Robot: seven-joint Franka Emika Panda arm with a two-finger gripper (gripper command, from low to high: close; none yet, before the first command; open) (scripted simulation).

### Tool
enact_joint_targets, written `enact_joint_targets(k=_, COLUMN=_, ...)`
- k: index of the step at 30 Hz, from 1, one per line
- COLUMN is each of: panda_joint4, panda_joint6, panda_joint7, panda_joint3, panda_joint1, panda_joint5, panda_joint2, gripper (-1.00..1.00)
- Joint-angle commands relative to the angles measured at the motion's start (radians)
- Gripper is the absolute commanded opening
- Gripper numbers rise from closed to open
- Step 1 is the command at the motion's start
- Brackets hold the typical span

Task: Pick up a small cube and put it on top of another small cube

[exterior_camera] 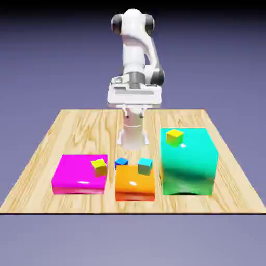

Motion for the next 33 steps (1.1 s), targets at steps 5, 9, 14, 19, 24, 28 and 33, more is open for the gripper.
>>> enact_joint_targets(k=5, panda_joint4=-0.055, panda_joint6=-0.092, panda_joint7=-0.088, panda_joint3=-0.181, panda_joint1=0.107, panda_joint5=-0.199, panda_joint2=0.071, gripper=0.00)
enact_joint_targets(k=9, panda_joint4=-0.099, panda_joint6=-0.165, panda_joint7=-0.159, panda_joint3=-0.326, panda_joint1=0.192, panda_joint5=-0.358, panda_joint2=0.127, gripper=0.00)
enact_joint_targets(k=14, panda_joint4=-0.155, panda_joint6=-0.257, panda_joint7=-0.247, panda_joint3=-0.507, panda_joint1=0.298, panda_joint5=-0.557, panda_joint2=0.198, gripper=0.00)
enact_joint_targets(k=19, panda_joint4=-0.210, panda_joint6=-0.348, panda_joint7=-0.335, panda_joint3=-0.689, panda_joint1=0.405, panda_joint5=-0.756, panda_joint2=0.268, gripper=0.00)
enact_joint_targets(k=24, panda_joint4=-0.220, panda_joint6=-0.314, panda_joint7=-0.356, panda_joint3=-0.739, panda_joint1=0.433, panda_joint5=-0.824, panda_joint2=0.365, gripper=0.00)
enact_joint_targets(k=28, panda_joint4=-0.204, panda_joint6=-0.181, panda_joint7=-0.338, panda_joint3=-0.716, panda_joint1=0.417, panda_joint5=-0.823, panda_joint2=0.510, gripper=0.00)
enact_joint_targets(k=33, panda_joint4=-0.183, panda_joint6=-0.016, panda_joint7=-0.315, panda_joint3=-0.686, panda_joint1=0.397, panda_joint5=-0.822, panda_joint2=0.691, gripper=0.00)
